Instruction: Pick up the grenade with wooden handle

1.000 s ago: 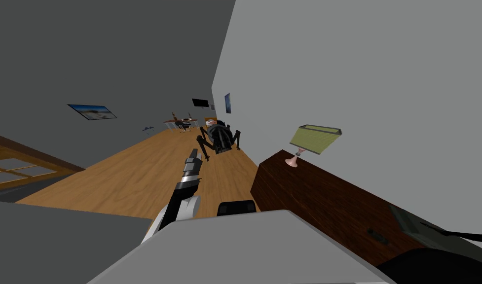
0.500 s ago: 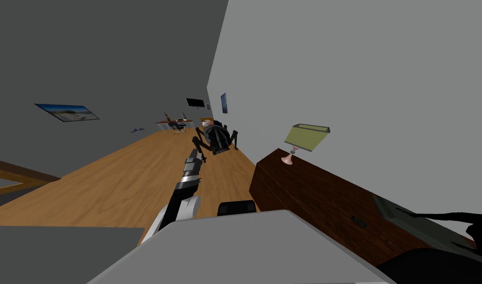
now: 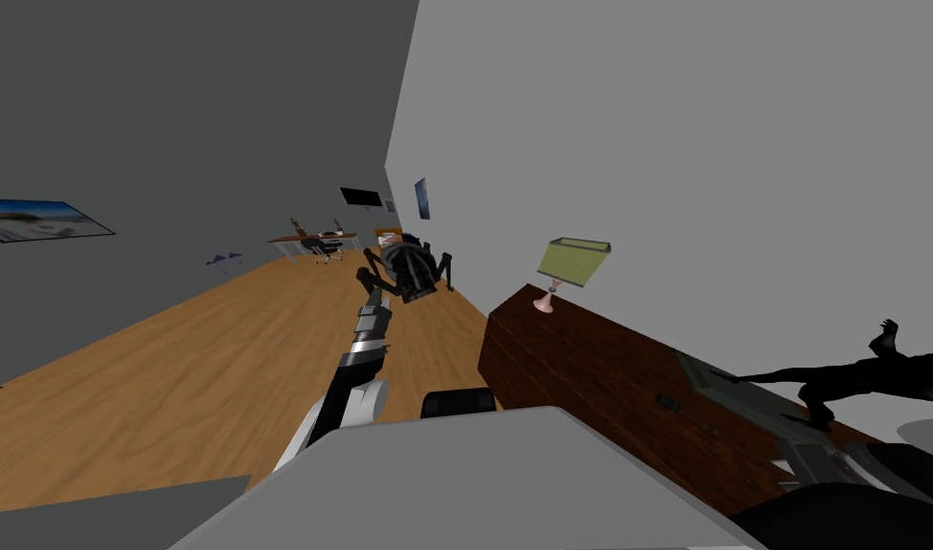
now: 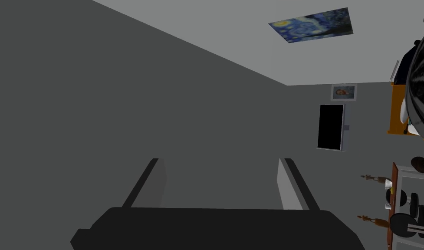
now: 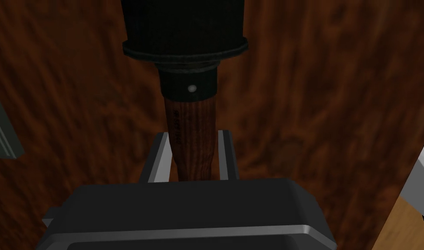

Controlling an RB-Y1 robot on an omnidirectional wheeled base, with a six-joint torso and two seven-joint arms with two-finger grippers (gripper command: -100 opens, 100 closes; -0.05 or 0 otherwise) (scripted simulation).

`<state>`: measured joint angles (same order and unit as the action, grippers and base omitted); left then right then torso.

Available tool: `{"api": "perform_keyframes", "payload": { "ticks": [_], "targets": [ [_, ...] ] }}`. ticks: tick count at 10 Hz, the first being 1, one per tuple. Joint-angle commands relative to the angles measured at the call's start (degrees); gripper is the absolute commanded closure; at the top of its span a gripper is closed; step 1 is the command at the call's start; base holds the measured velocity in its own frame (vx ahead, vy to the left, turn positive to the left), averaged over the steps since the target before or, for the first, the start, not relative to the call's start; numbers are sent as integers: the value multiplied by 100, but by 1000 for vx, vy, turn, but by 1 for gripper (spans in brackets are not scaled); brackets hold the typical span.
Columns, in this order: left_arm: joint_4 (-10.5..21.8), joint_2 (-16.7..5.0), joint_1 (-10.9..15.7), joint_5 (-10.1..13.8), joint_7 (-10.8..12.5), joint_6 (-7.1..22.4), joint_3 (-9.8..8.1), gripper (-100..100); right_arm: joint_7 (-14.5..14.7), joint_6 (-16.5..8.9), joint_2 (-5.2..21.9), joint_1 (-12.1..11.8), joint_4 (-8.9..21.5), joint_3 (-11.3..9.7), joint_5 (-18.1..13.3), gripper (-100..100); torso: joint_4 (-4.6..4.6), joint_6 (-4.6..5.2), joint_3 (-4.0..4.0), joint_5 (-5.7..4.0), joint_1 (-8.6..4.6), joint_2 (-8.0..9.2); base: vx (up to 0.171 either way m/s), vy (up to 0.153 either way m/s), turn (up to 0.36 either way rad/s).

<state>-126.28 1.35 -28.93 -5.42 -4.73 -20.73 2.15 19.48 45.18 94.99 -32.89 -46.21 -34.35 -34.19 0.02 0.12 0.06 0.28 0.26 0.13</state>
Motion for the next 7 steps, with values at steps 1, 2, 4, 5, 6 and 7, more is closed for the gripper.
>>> {"api": "perform_keyframes", "payload": {
  "ticks": [1, 2, 4, 5, 6, 7],
  "targets": [
    [0, 0, 0, 0, 0, 0, 0, 0, -28, -96, 74, -81, -286, 26, 41, 100, 0, 0, 0, 0, 0, 0, 4, -11, -13],
    [0, 0, 0, 0, 0, 0, 0, 0, -270, -264, 327, -6, -524, 22, -131, 100, 0, -6, -1, -2, 5, -1, 5, -12, -185],
    [0, 0, 0, 0, 0, 0, 0, 0, -270, -264, 327, -6, -775, 22, -131, 100, 0, -1, 1, 4, 8, 2, 5, -9, -71],
    [0, 0, 1, 0, 0, 0, 0, 0, -270, -264, 327, -6, -786, 22, -131, 100, 0, -7, 0, 2, 11, 0, -1, 0, 20],
    [0, 0, 1, 0, 0, 0, 1, 0, -511, -431, 580, 69, -979, 18, -304, 100, -1, -7, -1, 3, 13, -1, 8, -10, -248],
    [0, 0, -1, 0, 0, 0, 0, 0, -511, -431, 580, 69, -1134, 18, -304, 100, -1, 7, 0, 11, 11, 1, 8, -13, -132]
  ]
}}
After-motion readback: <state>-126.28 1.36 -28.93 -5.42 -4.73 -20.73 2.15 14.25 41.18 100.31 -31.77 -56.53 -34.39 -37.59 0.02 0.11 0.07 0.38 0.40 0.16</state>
